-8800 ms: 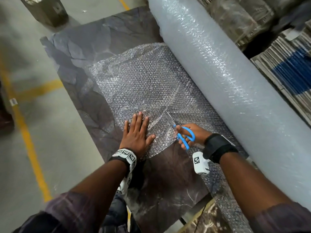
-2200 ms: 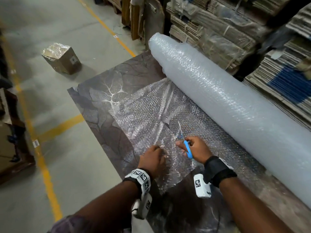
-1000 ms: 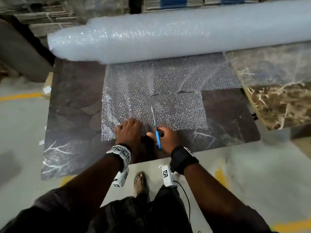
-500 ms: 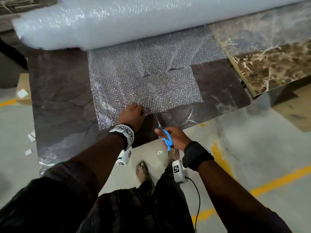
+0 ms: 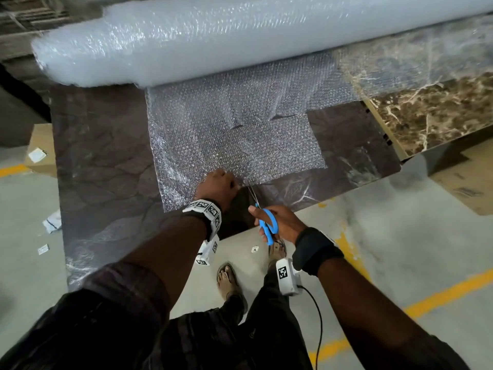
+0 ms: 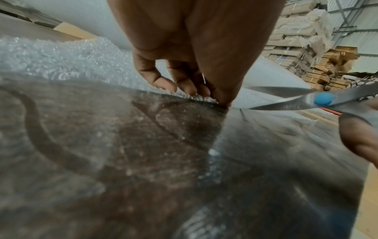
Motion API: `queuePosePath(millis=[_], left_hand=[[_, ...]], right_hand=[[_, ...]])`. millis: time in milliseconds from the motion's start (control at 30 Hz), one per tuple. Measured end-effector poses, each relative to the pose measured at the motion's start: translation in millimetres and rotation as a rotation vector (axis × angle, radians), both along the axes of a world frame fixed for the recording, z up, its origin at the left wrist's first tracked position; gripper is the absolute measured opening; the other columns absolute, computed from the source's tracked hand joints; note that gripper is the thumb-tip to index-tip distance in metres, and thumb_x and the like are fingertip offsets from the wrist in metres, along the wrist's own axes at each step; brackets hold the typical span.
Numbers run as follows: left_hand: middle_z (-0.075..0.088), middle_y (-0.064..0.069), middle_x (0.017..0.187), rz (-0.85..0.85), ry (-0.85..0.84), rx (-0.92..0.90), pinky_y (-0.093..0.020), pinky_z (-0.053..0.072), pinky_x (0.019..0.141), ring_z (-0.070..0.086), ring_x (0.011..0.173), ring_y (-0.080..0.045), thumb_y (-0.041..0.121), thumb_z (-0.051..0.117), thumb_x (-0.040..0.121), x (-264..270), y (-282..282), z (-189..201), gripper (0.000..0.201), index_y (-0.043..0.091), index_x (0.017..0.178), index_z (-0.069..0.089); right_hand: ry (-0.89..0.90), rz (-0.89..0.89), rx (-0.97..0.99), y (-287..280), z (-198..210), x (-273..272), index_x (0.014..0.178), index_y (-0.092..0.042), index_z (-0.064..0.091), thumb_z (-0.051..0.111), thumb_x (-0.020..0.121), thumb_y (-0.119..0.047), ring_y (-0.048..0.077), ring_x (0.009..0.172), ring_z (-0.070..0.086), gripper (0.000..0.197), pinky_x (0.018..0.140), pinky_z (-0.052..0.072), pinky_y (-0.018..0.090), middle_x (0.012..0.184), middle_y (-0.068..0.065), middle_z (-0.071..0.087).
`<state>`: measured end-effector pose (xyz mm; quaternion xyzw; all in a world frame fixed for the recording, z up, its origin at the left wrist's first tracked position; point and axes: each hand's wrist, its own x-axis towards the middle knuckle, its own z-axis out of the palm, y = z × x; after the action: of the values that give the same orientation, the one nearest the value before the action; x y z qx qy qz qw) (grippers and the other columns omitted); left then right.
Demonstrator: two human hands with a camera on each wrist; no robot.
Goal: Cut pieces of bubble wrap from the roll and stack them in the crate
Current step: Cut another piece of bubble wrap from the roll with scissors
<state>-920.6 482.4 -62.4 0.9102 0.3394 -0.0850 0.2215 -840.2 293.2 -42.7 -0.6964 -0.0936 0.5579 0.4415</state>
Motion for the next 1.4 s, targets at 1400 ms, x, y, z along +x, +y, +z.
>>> queuePosePath(millis=[1400], left_hand=[[0.059, 0.002, 0.115, 0.188, -0.092, -0.121, -0.049, 0.046, 0.091, 0.053, 0.113, -0.024, 0.051, 0.047, 0.093, 0, -2, -8, 0.029, 0.030, 0.107, 0.062]], right_hand=[[-0.078, -0.040, 0.059, 38, -17, 2, 0.073, -0.012, 0.066, 0.078, 0.074, -0.055, 0.027, 0.056, 0.058, 0.045, 0.060, 0.052, 0.035, 0.060, 0.008, 0.058]])
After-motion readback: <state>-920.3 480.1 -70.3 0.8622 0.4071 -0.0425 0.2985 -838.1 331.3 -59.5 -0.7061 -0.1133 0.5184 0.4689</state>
